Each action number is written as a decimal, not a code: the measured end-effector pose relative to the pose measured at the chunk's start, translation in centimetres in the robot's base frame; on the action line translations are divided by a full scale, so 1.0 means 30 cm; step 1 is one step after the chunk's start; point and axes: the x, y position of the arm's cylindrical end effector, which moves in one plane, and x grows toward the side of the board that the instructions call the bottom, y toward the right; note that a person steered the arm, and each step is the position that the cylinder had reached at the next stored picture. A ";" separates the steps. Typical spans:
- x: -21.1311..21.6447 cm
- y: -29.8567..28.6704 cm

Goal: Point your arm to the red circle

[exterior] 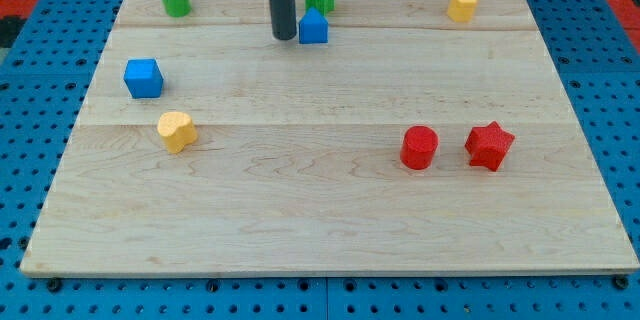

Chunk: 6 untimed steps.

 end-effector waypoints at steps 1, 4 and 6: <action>0.202 -0.048; 0.577 0.031; 0.688 0.258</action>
